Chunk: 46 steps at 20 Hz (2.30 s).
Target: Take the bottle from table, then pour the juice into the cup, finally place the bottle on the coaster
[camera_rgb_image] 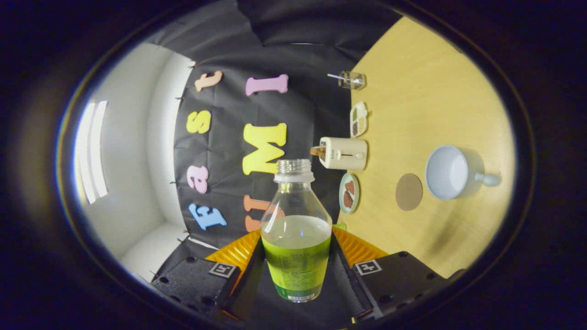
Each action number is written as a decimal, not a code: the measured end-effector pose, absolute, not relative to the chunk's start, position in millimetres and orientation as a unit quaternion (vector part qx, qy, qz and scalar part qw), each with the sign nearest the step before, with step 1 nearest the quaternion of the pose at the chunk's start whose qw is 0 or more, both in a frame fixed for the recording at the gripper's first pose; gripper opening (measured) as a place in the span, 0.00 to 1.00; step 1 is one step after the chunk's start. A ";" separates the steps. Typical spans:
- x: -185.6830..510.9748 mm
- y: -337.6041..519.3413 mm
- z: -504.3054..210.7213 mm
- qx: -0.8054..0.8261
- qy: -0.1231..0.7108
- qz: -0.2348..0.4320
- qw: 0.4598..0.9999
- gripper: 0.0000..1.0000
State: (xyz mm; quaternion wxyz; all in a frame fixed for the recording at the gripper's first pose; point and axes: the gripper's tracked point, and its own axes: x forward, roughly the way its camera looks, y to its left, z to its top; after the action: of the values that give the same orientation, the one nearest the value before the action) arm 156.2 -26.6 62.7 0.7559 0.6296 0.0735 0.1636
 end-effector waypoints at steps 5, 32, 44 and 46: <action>157.5 -4.8 100.2 0.472 0.055 0.174 0.863 0.79; 289.7 -29.5 -12.6 -0.030 0.057 0.011 0.998 0.81; 338.7 -23.4 -86.1 -0.075 0.087 -0.017 0.993 0.81; 335.9 -31.7 -88.3 -0.074 0.086 -0.030 0.993 0.81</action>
State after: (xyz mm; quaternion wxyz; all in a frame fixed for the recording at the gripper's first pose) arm 335.9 -31.7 -88.3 0.9931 -0.0743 0.0855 -0.0301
